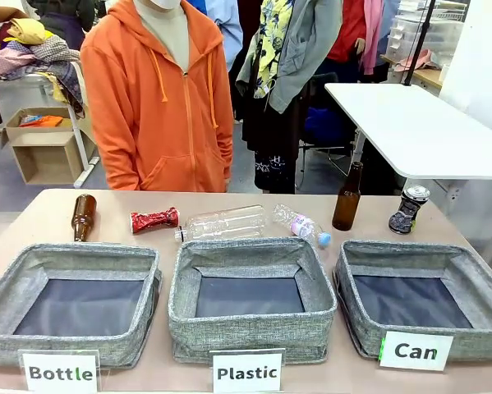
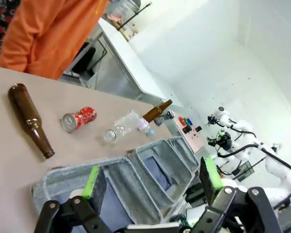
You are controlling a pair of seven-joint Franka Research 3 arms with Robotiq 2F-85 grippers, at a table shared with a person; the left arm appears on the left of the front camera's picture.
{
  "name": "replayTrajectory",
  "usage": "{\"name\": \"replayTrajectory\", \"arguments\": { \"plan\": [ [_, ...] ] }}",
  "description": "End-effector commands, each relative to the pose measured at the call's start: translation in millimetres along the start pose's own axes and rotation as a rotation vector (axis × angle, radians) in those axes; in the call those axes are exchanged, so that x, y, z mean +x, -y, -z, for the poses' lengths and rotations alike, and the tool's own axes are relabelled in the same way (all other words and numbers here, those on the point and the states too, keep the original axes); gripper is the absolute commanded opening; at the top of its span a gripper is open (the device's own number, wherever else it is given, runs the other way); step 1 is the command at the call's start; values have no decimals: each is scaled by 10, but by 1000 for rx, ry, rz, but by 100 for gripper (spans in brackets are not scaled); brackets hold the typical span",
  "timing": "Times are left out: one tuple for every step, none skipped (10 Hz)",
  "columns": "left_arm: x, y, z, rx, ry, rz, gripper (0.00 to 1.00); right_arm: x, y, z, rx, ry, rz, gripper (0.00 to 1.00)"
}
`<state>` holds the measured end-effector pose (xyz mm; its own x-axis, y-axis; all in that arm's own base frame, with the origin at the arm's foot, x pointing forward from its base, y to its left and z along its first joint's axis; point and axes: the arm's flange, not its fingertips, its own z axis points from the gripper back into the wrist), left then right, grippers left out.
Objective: Sort the can waste into the basket.
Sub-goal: Pick up the can waste from the table and place it in the right Fabric basket.
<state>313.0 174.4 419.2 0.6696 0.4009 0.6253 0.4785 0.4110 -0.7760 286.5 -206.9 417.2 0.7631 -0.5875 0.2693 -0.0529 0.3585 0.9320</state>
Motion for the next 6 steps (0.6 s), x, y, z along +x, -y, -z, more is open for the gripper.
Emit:
{"name": "replayTrajectory", "arguments": {
  "plan": [
    [42, 59, -43, 4, 3, 34, 100, 16, -70, -45, 11, 16, -31, 100],
    [42, 59, -43, 4, 3, 34, 100, 16, -70, -45, 11, 16, -31, 100],
    [42, 59, -43, 4, 3, 34, 100, 16, -70, -45, 11, 16, -31, 100],
    [11, 42, -55, 13, -19, 4, 100, 16, -70, -45, 11, 16, -31, 100],
    [-32, 154, -74, 98, -73, 73, 100, 16, -70, -45, 11, 16, -31, 100],
    [34, 310, 20, 172, -151, 144, 100, 16, -70, -45, 11, 16, -31, 100]
  ]
}}
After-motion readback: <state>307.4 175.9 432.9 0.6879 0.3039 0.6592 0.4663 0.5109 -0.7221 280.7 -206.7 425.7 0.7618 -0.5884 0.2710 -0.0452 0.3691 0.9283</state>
